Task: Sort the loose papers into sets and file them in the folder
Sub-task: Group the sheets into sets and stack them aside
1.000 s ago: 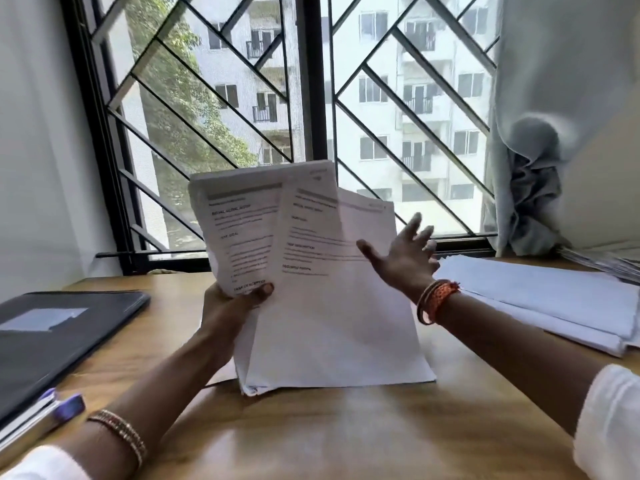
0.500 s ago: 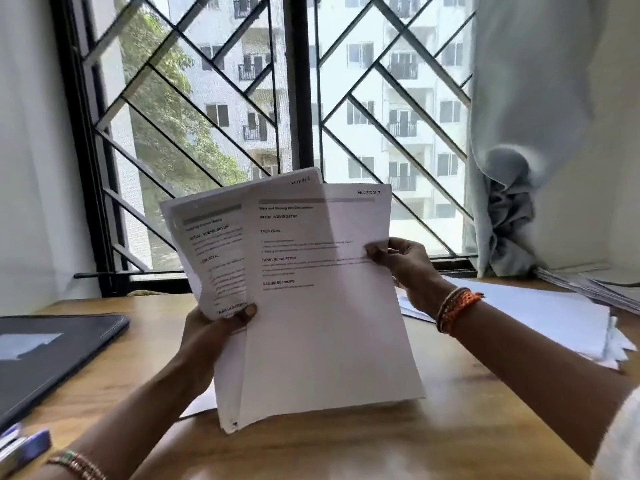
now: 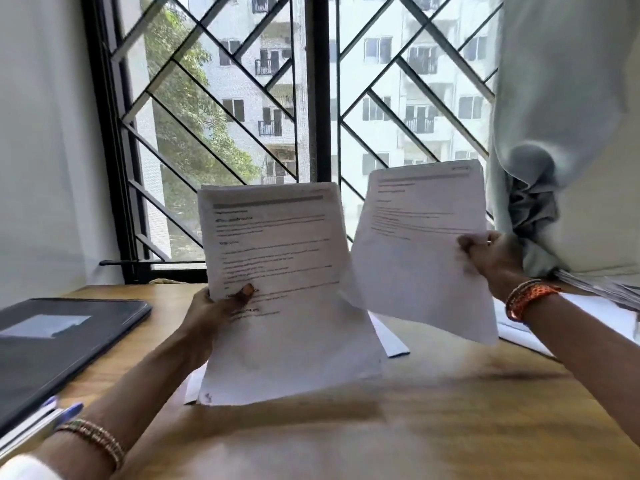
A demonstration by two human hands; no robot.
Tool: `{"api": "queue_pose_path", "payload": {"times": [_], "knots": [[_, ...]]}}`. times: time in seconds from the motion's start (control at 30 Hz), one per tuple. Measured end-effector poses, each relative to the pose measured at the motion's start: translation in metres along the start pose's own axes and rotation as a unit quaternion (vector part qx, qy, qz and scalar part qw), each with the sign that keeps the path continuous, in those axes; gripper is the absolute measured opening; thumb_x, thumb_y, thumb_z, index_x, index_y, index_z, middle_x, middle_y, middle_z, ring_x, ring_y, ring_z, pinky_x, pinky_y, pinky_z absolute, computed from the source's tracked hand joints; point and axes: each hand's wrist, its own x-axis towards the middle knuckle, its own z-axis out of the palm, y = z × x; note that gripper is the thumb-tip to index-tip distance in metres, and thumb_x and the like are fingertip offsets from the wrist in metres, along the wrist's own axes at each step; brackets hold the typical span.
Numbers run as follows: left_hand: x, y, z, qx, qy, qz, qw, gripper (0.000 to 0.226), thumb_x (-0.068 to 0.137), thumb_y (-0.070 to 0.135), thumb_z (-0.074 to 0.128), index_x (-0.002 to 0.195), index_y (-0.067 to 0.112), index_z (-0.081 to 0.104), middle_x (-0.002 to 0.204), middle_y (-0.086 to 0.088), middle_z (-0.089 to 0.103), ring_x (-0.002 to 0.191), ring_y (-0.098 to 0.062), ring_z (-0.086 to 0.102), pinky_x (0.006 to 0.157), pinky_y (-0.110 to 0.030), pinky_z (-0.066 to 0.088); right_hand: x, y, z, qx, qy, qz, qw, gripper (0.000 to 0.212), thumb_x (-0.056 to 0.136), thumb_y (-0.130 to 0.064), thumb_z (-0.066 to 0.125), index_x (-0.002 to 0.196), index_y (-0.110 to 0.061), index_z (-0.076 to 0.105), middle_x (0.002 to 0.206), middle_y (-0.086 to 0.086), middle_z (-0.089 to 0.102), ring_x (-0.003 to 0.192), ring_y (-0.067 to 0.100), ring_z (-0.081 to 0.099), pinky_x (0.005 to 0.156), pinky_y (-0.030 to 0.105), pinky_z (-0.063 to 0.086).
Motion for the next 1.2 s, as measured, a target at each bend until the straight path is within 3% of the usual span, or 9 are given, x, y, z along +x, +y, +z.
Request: {"api": "queue_pose_path", "payload": {"times": [0.13, 0.27, 0.37, 0.57, 0.63, 0.8, 0.9, 1.03, 1.2], "knots": [[-0.006, 0.007, 0.011, 0.014, -0.086, -0.020, 0.996, 0.059, 0.046, 0.030, 0.089, 0.098, 0.011, 0.069, 0.092, -0.010, 0.074, 0.074, -0.024, 0.072, 0.058, -0.035, 0.059, 0.016, 0.008, -0.017, -0.021, 0.014, -0.019, 1.000, 0.029, 0.071, -0.031, 0.076, 0.085, -0.007, 0.069, 0.087, 0.017, 0.072, 0.057, 0.015, 0.066, 0.055, 0.036, 0.058], [-0.010, 0.006, 0.027, 0.001, -0.091, -0.030, 0.995, 0.041, 0.059, 0.013, 0.083, 0.098, 0.010, 0.070, 0.097, -0.013, 0.073, 0.073, -0.023, 0.071, 0.059, -0.035, 0.059, -0.032, -0.010, 0.002, 0.008, -0.152, -0.032, 0.988, 0.011, 0.083, -0.013, 0.072, 0.074, -0.015, 0.066, 0.066, 0.003, 0.067, 0.048, 0.009, 0.057, 0.045, 0.022, 0.048], [-0.012, 0.005, 0.028, -0.010, -0.096, -0.032, 0.995, 0.068, 0.036, 0.029, 0.093, 0.098, 0.009, 0.072, 0.097, -0.014, 0.073, 0.075, -0.025, 0.072, 0.058, -0.035, 0.058, -0.071, -0.021, 0.021, 0.026, -0.221, -0.083, 0.971, 0.015, 0.085, -0.011, 0.070, 0.070, -0.014, 0.067, 0.068, 0.005, 0.061, 0.055, 0.013, 0.054, 0.049, 0.024, 0.045], [-0.012, 0.015, 0.024, -0.060, -0.116, -0.022, 0.991, 0.079, 0.033, 0.032, 0.094, 0.105, 0.010, 0.071, 0.107, -0.016, 0.070, 0.085, -0.030, 0.070, 0.067, -0.042, 0.058, -0.081, -0.021, 0.028, -0.101, -0.101, -0.247, 0.958, 0.035, 0.086, -0.008, 0.064, 0.056, -0.017, 0.050, 0.051, -0.012, 0.043, 0.048, 0.001, 0.039, 0.047, 0.014, 0.030], [-0.009, 0.022, 0.022, -0.087, -0.115, -0.013, 0.989, 0.059, 0.046, 0.029, 0.090, 0.100, 0.013, 0.072, 0.102, -0.012, 0.072, 0.082, -0.027, 0.071, 0.064, -0.039, 0.058, -0.074, -0.024, 0.018, -0.141, -0.060, -0.286, 0.946, 0.032, 0.087, -0.006, 0.062, 0.059, -0.016, 0.048, 0.052, -0.012, 0.042, 0.050, 0.004, 0.039, 0.047, 0.020, 0.026], [-0.014, 0.017, 0.025, -0.030, -0.101, -0.010, 0.994, 0.047, 0.057, 0.019, 0.086, 0.102, 0.010, 0.073, 0.098, -0.008, 0.074, 0.079, -0.021, 0.071, 0.065, -0.031, 0.059, -0.068, -0.012, 0.019, -0.006, -0.139, -0.120, 0.983, 0.014, 0.086, -0.018, 0.070, 0.077, -0.007, 0.070, 0.066, 0.004, 0.060, 0.051, 0.012, 0.053, 0.047, 0.024, 0.044], [-0.019, 0.005, 0.037, 0.043, -0.021, 0.001, 0.999, 0.021, 0.077, 0.006, 0.071, 0.098, 0.011, 0.070, 0.093, -0.001, 0.074, 0.074, -0.015, 0.070, 0.064, -0.022, 0.057, -0.090, -0.019, 0.034, 0.121, -0.253, -0.041, 0.959, 0.012, 0.091, -0.009, 0.063, 0.081, -0.010, 0.070, 0.075, 0.008, 0.065, 0.054, 0.010, 0.058, 0.048, 0.019, 0.047], [-0.019, -0.001, 0.039, 0.090, 0.025, 0.018, 0.995, 0.025, 0.084, 0.004, 0.065, 0.108, 0.008, 0.066, 0.099, -0.009, 0.070, 0.087, -0.022, 0.066, 0.078, -0.030, 0.055, -0.109, -0.029, 0.042, 0.144, -0.344, -0.030, 0.927, 0.029, 0.097, -0.005, 0.051, 0.078, -0.014, 0.071, 0.074, -0.002, 0.072, 0.064, 0.010, 0.067, 0.059, 0.026, 0.055], [-0.019, 0.000, 0.038, 0.129, 0.009, 0.058, 0.990, 0.031, 0.084, 0.000, 0.065, 0.113, 0.008, 0.059, 0.099, -0.003, 0.069, 0.088, -0.020, 0.066, 0.070, -0.023, 0.055, -0.119, -0.038, 0.041, 0.182, -0.418, 0.040, 0.889, 0.044, 0.101, -0.046, 0.030, 0.108, -0.022, 0.066, 0.096, -0.003, 0.074, 0.084, 0.015, 0.071, 0.060, 0.027, 0.056]]}}
